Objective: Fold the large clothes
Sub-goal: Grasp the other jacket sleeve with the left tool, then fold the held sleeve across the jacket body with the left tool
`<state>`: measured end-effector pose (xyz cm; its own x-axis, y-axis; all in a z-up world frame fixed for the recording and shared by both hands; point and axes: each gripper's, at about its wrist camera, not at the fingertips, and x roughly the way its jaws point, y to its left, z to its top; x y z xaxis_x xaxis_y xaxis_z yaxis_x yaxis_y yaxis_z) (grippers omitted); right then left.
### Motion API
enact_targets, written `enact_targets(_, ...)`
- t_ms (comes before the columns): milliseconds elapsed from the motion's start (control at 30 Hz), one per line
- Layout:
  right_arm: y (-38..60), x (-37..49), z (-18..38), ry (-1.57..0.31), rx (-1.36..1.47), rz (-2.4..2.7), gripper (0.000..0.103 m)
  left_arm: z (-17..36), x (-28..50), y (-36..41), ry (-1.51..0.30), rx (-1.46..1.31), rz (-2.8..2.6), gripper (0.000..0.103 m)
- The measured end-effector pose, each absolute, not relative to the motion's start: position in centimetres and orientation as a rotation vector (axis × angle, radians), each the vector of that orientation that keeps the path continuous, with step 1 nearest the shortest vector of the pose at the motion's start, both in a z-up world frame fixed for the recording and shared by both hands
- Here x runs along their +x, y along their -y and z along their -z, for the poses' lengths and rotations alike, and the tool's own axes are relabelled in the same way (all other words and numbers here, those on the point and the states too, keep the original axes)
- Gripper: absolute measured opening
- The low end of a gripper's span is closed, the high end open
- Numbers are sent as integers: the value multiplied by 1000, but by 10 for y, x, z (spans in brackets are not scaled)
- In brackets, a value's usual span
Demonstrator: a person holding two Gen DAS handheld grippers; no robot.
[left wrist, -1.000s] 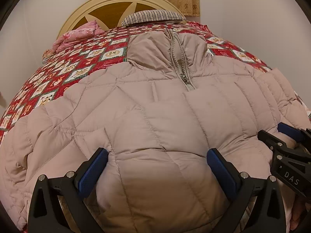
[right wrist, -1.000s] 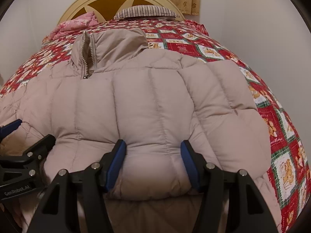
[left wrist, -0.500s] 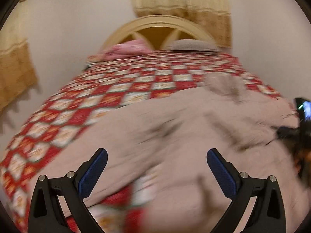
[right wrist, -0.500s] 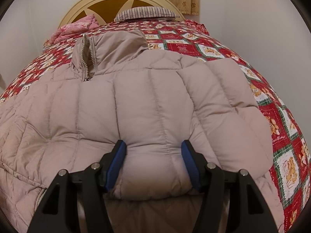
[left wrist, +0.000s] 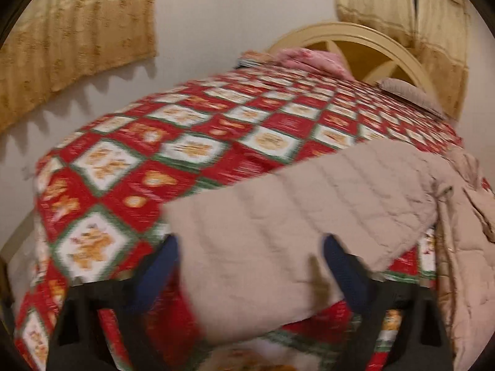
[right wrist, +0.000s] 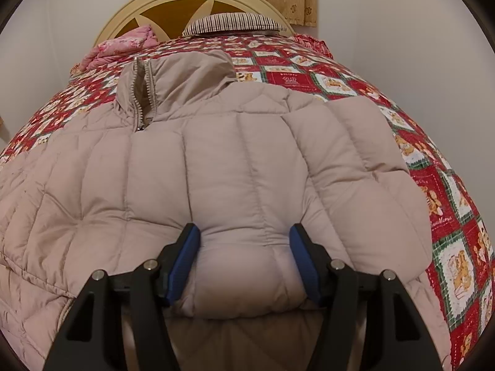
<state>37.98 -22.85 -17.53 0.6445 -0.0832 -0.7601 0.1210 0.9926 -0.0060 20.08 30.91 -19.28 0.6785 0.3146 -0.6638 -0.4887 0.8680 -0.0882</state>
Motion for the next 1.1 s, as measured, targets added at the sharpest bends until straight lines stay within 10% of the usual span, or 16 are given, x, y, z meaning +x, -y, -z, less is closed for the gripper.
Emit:
enact_targets(200, 229, 379, 175, -858, 48, 119, 65, 201, 220, -304, -732, -297, -438, 0)
enact_targets(1100, 229, 377, 174, -851, 74, 102, 69, -43, 299, -110, -294, -19, 75, 0)
